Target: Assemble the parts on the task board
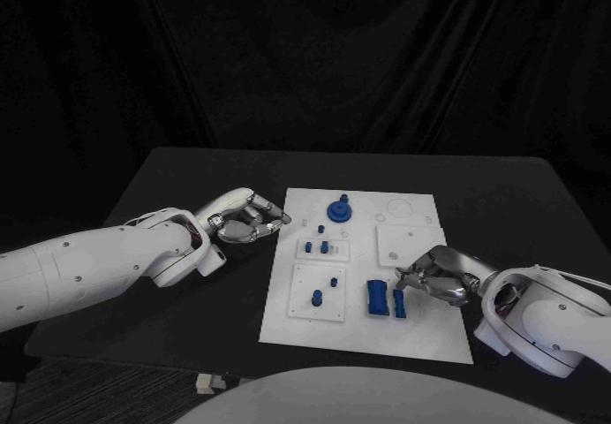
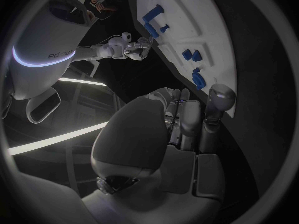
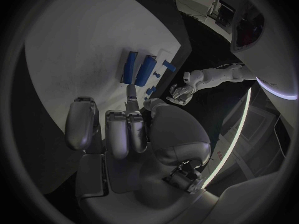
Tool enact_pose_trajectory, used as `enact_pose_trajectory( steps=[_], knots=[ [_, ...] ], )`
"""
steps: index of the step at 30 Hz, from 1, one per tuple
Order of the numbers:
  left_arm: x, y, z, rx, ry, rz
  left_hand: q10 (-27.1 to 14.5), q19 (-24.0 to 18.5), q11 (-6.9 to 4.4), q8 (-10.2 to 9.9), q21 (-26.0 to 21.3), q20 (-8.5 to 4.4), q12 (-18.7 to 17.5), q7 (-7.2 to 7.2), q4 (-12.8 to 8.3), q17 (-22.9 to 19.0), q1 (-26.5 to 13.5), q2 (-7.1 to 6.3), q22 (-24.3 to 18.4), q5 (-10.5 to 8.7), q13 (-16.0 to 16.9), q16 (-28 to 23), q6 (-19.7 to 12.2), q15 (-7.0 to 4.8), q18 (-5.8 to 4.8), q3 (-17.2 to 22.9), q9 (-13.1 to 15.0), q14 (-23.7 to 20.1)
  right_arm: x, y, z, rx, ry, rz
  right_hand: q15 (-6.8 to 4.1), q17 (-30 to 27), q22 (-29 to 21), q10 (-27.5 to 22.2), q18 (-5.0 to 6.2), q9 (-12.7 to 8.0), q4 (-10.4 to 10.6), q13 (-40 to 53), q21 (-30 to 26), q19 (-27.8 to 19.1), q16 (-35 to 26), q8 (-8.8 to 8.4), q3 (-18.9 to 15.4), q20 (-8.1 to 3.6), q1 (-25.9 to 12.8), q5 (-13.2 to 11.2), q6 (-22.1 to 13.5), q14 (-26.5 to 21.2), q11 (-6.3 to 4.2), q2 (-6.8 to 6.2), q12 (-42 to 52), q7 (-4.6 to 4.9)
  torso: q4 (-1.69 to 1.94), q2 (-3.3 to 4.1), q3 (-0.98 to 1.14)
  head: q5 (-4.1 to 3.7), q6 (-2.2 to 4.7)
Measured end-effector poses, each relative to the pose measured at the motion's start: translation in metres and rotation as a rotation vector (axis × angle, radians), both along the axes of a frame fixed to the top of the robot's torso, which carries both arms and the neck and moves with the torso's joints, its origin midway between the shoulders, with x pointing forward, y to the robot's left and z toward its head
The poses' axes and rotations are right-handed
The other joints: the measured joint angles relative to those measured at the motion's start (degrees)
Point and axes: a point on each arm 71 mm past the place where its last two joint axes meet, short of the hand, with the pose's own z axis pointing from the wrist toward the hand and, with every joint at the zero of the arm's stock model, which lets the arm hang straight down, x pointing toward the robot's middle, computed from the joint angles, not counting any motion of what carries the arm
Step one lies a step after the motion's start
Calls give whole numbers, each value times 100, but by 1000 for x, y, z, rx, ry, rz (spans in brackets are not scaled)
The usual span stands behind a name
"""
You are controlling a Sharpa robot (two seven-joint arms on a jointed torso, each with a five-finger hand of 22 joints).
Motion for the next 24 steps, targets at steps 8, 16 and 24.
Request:
enact_pose_trajectory(
  steps=[8, 16, 24],
  knots=[
    [0, 0, -1, 0, 1, 0, 0, -21, 0, 0, 0, -21, 0, 0, 0, -11, 0, 0, 0, 22, 0, 0, 0, 0, -1, 0, 0, 0, 0, -1, -1, -10, 4, -7, 0, 0, 0, 0, 0, -17, 0, 0, -34, 0, -28, -23, 32, 0, 0, 24, 0, 0, 0, 0, 0, 0, 0, 0, 0, 3, 0],
    [-1, 0, -1, 0, 3, 0, 0, -21, 0, 0, 0, -21, 0, 0, 0, -10, 0, 0, 0, 22, 0, 0, 0, 0, 0, 0, -1, 0, 0, -1, -1, -20, 11, -9, 0, 0, -1, 0, 0, -30, -16, -1, -34, 0, -28, -32, 49, 0, 0, 24, -1, 0, 0, 0, 0, -1, -2, 1, 0, 15, 0],
    [-1, 0, -1, 0, 4, 0, 0, -21, 0, 0, 0, -21, 0, 0, 0, -10, 0, 0, 0, 22, 0, 0, 0, 0, 0, 0, -1, 0, -2, -1, -4, -40, 29, -8, 0, 0, -1, 0, 1, -113, 8, -1, -82, 0, -28, -125, 104, 0, -5, -97, -47, 0, 0, -71, 0, 44, -2, 1, 0, 19, 0]
  ],
)
